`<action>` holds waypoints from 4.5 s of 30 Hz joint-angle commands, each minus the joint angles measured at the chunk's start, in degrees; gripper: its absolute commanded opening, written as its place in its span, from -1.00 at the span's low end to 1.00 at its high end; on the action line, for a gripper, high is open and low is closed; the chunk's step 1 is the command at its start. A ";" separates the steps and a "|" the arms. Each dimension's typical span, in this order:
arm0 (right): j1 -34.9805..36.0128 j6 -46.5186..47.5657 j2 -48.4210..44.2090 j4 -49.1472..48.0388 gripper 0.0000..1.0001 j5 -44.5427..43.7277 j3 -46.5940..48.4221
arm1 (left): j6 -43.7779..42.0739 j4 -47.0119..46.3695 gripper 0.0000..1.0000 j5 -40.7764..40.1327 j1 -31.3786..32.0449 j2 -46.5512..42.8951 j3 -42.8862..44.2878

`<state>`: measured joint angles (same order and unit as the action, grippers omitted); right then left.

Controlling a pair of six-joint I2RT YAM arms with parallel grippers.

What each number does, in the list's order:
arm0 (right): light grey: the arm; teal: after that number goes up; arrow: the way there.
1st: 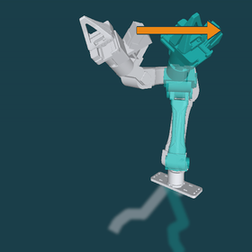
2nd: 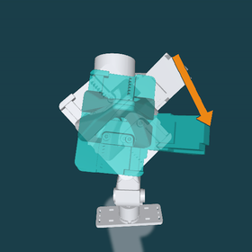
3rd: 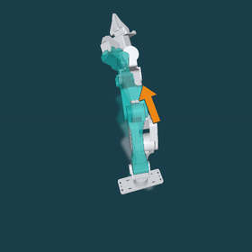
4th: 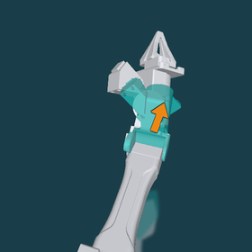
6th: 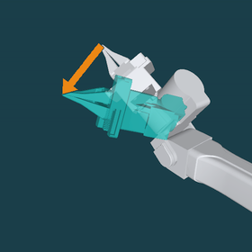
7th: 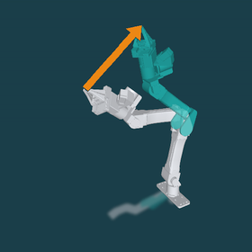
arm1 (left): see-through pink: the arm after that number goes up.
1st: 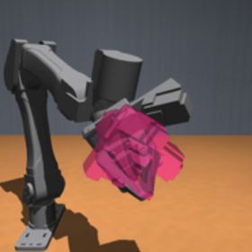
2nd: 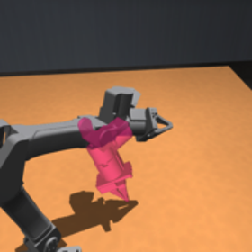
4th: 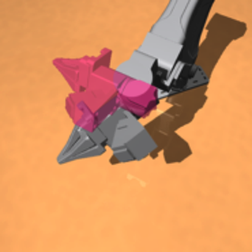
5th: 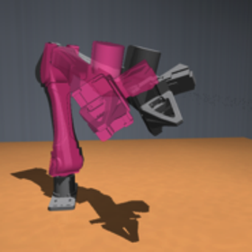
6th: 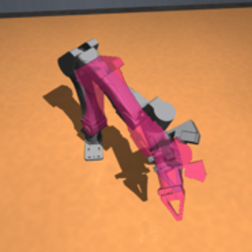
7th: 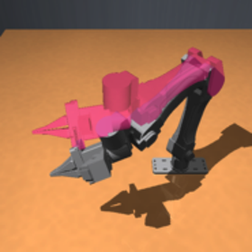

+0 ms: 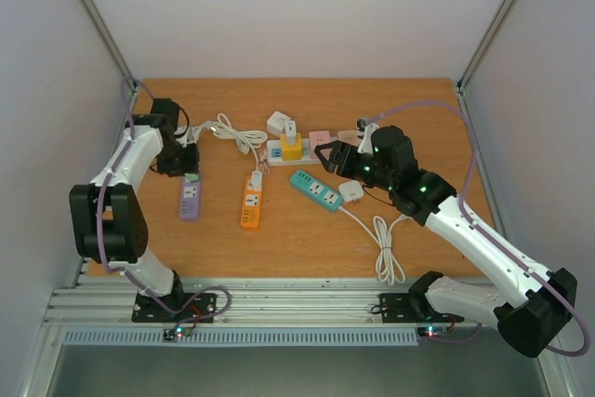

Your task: Insert the plug

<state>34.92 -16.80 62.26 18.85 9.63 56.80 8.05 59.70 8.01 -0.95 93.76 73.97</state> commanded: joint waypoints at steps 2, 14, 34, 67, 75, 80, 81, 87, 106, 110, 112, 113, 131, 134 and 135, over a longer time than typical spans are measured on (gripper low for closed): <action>-0.29 1.11 -1.75 0.67 0.40 -1.86 0.63 | -2.73 0.51 -0.72 -3.83 -0.93 0.81 2.33; -0.35 1.25 -1.82 -0.61 0.41 -1.45 -0.80 | -3.93 -0.24 -0.73 -6.27 -1.46 7.48 7.28; -0.29 1.78 -0.20 -1.98 0.44 -0.69 -1.03 | -4.63 -2.13 -0.72 -7.76 -0.39 10.66 5.21; -0.29 0.69 0.16 -1.78 0.44 -0.50 -1.69 | -1.87 -3.89 -0.72 -12.63 4.91 9.33 2.40; -0.31 0.76 0.32 -1.79 0.44 -0.42 -1.51 | -1.38 -3.71 -0.72 -8.38 4.93 4.20 3.86; -0.32 0.72 0.36 -1.80 0.44 -0.31 -1.51 | -1.59 -2.23 -0.72 -11.69 4.70 3.02 4.56; -0.35 0.74 0.40 -1.88 0.44 -0.31 -1.51 | -1.69 -2.22 -0.72 -12.23 4.58 3.12 4.40; -0.29 0.63 0.18 -1.87 0.45 0.03 -1.25 | -2.17 -3.32 -0.71 -11.47 3.94 5.12 3.11; -0.34 1.07 0.05 -1.37 0.45 -0.90 -1.34 | -2.08 -3.19 -0.60 -16.79 3.76 9.41 1.18; -0.29 1.02 0.06 -1.36 0.45 -0.84 -1.34 | -2.06 -3.95 -0.60 -14.74 3.71 8.62 0.93; -0.31 0.98 0.05 -1.44 0.45 -0.84 -1.42 | -2.08 -4.17 -0.60 -13.67 3.76 8.91 0.97; -0.30 1.00 -0.04 -1.45 0.45 -0.84 -1.50 | -2.03 -4.27 -0.60 -12.87 3.76 9.10 0.99; -0.32 0.83 0.16 -1.63 0.45 -0.84 -1.69 | -2.62 -5.74 -0.59 -6.71 4.71 10.76 0.74; -0.31 0.88 0.21 -1.61 0.45 -0.84 -1.69 | -2.54 -5.33 -0.60 -8.69 4.82 11.16 0.70; -0.31 0.91 0.17 -1.62 0.45 -0.84 -1.69 | -2.31 -4.99 -0.60 -10.73 4.94 11.41 0.85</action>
<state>34.92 -15.77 62.30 18.44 9.41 55.20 5.78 54.81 -2.74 3.16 102.06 76.40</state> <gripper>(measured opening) 0.727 0.282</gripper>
